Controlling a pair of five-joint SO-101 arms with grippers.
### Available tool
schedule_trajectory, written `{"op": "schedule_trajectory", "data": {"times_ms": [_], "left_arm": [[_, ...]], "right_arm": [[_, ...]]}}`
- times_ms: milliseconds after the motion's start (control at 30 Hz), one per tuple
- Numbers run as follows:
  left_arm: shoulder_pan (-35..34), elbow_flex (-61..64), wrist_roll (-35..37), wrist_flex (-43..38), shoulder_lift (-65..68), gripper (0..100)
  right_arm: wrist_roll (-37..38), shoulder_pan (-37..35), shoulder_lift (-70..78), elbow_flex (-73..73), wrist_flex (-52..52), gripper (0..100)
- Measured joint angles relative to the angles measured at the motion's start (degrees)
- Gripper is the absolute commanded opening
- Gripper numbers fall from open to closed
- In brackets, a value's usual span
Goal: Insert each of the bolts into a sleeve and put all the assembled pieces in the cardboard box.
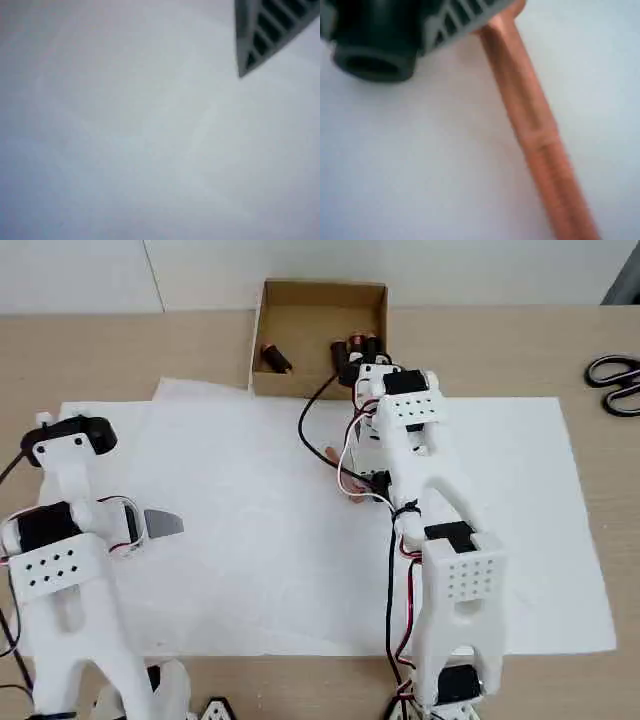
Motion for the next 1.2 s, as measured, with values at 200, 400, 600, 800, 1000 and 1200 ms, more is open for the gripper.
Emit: {"op": "schedule_trajectory", "data": {"times_ms": [200,400,600,800,1000,1200], "left_arm": [[0.0,0.0,0.0,0.0,0.0,36],[0.0,0.0,0.0,0.0,0.0,36],[0.0,0.0,0.0,0.0,0.0,36],[0.0,0.0,0.0,0.0,0.0,36],[0.0,0.0,0.0,0.0,0.0,36],[0.0,0.0,0.0,0.0,0.0,36]], "right_arm": [[1.49,0.88,0.26,-0.44,1.23,7.8],[2.37,1.05,0.26,-0.44,2.2,8.0],[2.37,1.41,0.26,-0.44,4.22,8.1],[2.37,1.49,0.26,-0.44,5.89,8.4],[2.37,1.49,0.26,-0.44,6.59,11.5],[2.37,1.49,0.35,-0.44,7.3,17.4]]}}
